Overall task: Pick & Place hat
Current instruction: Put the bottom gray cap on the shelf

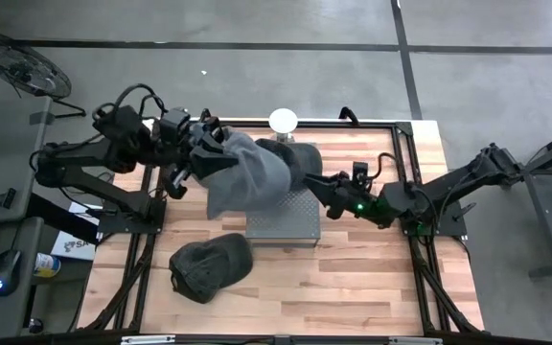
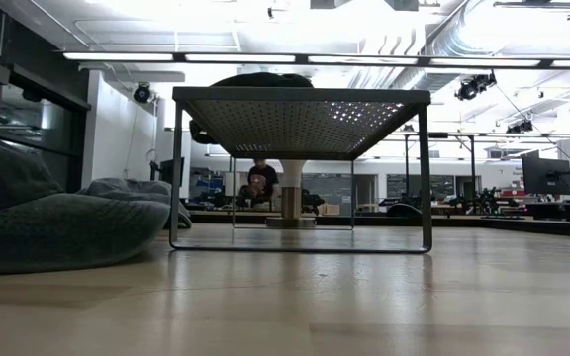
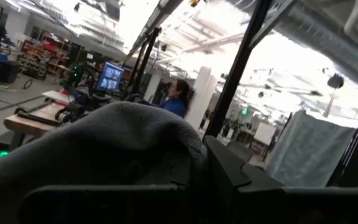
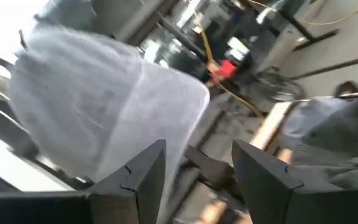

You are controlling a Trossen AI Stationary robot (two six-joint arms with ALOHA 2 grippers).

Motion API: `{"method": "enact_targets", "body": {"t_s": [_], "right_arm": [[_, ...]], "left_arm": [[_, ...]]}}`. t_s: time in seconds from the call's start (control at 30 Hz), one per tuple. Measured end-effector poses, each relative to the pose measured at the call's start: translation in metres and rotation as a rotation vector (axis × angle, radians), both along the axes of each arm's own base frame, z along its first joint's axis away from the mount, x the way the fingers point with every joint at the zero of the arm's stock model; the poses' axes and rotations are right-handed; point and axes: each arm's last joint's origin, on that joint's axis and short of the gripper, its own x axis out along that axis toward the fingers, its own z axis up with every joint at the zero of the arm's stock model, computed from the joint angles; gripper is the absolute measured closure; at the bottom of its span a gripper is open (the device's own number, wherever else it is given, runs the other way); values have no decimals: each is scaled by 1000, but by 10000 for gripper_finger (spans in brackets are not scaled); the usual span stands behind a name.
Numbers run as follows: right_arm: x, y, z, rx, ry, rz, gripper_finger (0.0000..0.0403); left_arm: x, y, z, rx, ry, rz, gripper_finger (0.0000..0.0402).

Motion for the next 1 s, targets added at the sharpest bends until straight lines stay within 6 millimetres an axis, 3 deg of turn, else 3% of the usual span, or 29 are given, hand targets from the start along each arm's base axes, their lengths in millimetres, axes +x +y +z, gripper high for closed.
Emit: {"method": "enact_targets", "body": {"t_s": [0.2, 0.47, 0.73, 1.0], "right_arm": [[-5, 0, -28, 42, -90, 75, 226], [-2, -3, -43, 48, -122, 95, 226], [19, -11, -39, -59, -198, 165, 226], [23, -15, -31, -162, -261, 281, 226]], "left_arm": [[-6, 0, 10, 19, -23, 6, 381], [5, -1, 5, 25, 3, 7, 381], [9, -1, 6, 22, -23, 7, 381], [5, 0, 8, 15, -40, 11, 381]]}}
